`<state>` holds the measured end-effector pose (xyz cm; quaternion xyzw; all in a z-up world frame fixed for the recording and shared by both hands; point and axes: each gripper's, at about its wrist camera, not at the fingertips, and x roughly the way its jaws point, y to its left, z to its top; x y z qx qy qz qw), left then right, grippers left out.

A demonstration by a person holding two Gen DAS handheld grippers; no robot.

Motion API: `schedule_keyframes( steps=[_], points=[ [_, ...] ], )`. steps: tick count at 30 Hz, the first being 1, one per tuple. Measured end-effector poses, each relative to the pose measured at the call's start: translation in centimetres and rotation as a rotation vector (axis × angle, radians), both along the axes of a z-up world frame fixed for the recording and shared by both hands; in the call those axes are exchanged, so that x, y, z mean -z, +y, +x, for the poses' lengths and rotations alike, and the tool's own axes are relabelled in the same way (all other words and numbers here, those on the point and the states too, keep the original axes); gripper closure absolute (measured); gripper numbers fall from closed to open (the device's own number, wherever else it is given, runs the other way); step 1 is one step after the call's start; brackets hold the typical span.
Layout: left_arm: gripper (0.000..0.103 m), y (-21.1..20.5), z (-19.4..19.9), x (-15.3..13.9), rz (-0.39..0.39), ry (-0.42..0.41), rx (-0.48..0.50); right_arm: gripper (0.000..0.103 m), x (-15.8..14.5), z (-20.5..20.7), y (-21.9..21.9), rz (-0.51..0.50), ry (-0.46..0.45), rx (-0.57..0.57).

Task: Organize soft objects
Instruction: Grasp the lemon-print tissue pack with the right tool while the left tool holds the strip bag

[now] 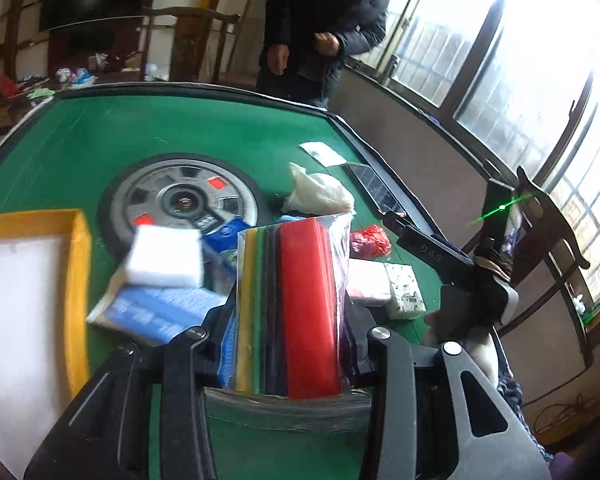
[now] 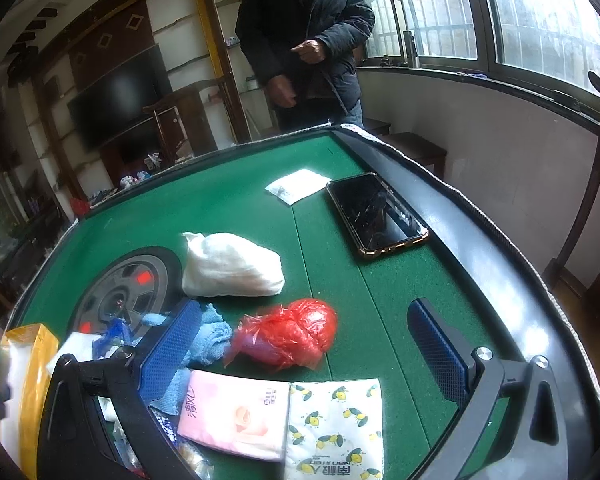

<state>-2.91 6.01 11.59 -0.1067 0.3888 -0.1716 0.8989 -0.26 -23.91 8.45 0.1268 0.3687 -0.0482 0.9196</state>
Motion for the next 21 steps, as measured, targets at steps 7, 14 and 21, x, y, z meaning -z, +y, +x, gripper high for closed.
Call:
schedule_keyframes(
  steps=[7,14,21],
  points=[
    [0.065,6.4,-4.7,-1.0,-0.035,-0.061,-0.110,0.002,0.3,-0.5,-1.7,0.068,0.020,-0.020],
    [0.065,9.3,-6.8,-0.5,-0.019,-0.116,-0.145,0.001,0.1,-3.4,-2.0,0.038,0.194,-0.087],
    [0.065,11.2,-7.8,0.5,-0.065,-0.105,-0.169,0.007,1.6,-3.3,-0.8,-0.115,0.325,-0.098]
  ],
)
